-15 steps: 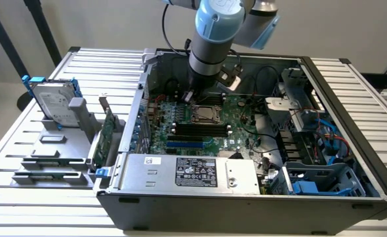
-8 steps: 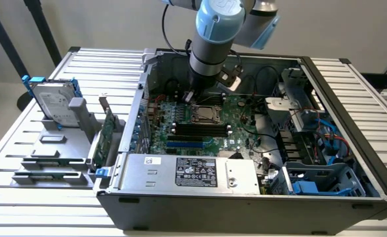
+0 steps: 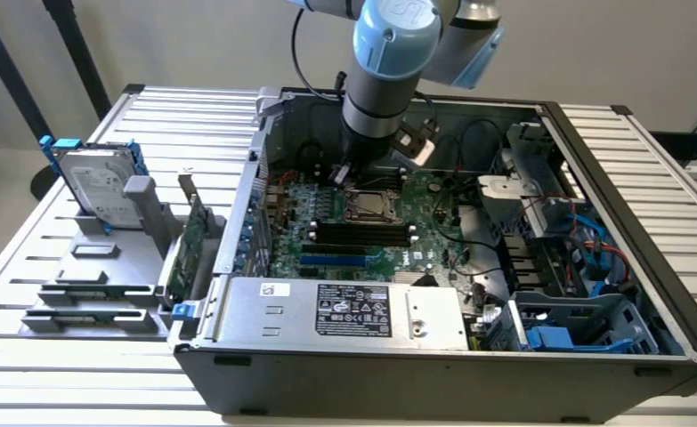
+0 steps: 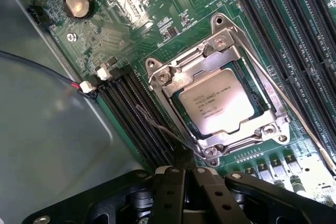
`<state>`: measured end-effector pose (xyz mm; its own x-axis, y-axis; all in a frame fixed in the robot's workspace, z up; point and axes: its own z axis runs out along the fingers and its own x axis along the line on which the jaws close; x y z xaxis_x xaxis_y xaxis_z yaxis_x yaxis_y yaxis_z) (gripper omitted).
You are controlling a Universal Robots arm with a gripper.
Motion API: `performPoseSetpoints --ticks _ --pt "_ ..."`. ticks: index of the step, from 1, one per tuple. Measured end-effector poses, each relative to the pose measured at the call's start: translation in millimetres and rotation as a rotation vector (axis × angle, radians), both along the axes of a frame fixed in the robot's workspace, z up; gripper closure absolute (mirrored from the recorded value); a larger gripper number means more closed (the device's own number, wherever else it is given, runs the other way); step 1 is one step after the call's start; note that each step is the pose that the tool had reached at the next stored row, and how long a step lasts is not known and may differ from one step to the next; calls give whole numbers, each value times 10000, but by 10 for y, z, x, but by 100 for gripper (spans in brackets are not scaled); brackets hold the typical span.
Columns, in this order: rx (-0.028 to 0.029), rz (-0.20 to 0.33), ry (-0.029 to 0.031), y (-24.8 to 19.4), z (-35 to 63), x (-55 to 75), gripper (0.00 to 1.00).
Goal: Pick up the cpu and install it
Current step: 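Install the first cpu locking lever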
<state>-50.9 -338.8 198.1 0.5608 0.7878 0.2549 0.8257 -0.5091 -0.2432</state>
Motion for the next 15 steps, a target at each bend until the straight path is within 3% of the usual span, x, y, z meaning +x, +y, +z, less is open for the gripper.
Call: performPoseSetpoints --ticks 8,15 --pt "-48 -185 -1 2 -9 19 89" --pt "-137 -311 -1 11 -13 44 89"
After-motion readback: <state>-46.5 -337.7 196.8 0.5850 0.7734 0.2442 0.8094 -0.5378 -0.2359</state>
